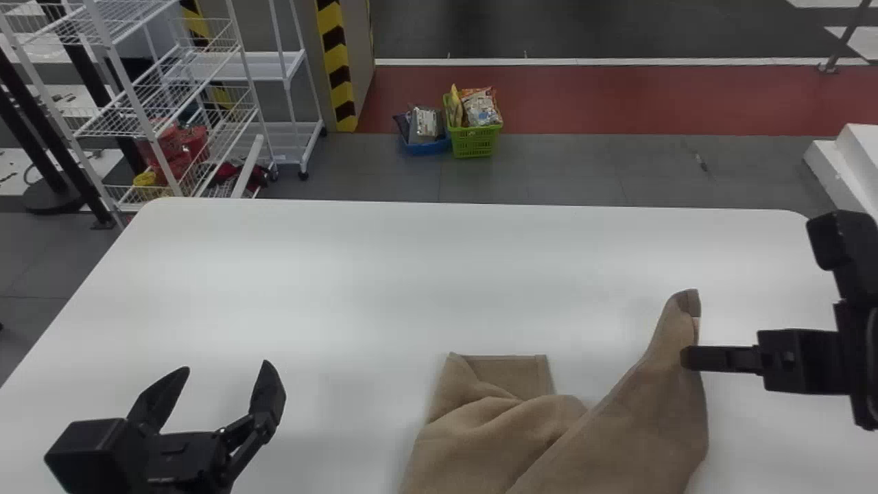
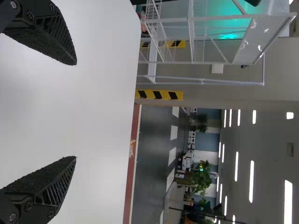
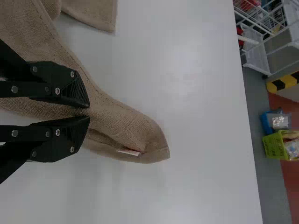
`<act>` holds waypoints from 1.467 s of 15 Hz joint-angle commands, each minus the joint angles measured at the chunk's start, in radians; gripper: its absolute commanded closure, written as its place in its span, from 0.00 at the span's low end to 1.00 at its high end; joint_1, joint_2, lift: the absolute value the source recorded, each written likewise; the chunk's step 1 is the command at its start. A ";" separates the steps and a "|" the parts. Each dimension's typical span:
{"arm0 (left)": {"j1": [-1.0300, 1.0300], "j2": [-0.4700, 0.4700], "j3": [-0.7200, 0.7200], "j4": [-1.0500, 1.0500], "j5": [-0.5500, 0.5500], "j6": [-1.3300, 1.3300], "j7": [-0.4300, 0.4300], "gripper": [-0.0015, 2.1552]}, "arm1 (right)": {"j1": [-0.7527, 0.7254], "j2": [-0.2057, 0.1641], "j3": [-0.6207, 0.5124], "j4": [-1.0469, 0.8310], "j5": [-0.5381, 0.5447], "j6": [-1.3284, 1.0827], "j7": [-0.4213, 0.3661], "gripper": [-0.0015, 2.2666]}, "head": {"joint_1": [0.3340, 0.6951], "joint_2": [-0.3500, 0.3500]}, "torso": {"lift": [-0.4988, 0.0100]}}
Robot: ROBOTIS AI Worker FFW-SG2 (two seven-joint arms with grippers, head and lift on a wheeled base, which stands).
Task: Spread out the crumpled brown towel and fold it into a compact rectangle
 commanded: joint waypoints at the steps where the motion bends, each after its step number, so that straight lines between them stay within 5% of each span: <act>1: -0.007 -0.004 0.000 0.003 0.000 0.006 0.000 0.04 | 0.136 -0.023 -0.028 -0.165 -0.001 0.002 0.017 0.42 | 1.00 0.56 | 0.73; 7: -0.014 -0.004 0.000 0.010 -0.008 0.018 0.000 0.04 | 0.491 -0.103 -0.033 -0.377 0.031 0.002 0.036 0.40 | 1.00 0.54 | 0.73; 9: -0.014 -0.004 0.000 0.018 -0.011 0.018 0.000 0.04 | 0.506 -0.106 -0.050 -0.380 0.025 0.002 0.054 0.15 | 1.00 0.52 | 0.73; 10: -0.014 -0.004 0.000 0.021 -0.011 0.018 0.000 0.04 | 0.506 -0.098 -0.079 -0.395 -0.012 0.002 0.056 0.13 | 1.00 0.52 | 0.73; 14: -0.018 -0.004 -0.003 0.032 -0.014 0.015 0.000 0.04 | 0.414 -0.033 -0.289 -0.365 -0.204 -0.132 0.036 0.10 | 1.00 0.49 | 0.73; 22: -0.027 -0.004 -0.002 0.049 -0.015 0.015 0.001 0.04 | 0.069 -0.021 -0.172 0.000 -0.196 -0.135 -0.154 0.11 | 1.00 0.39 | 0.73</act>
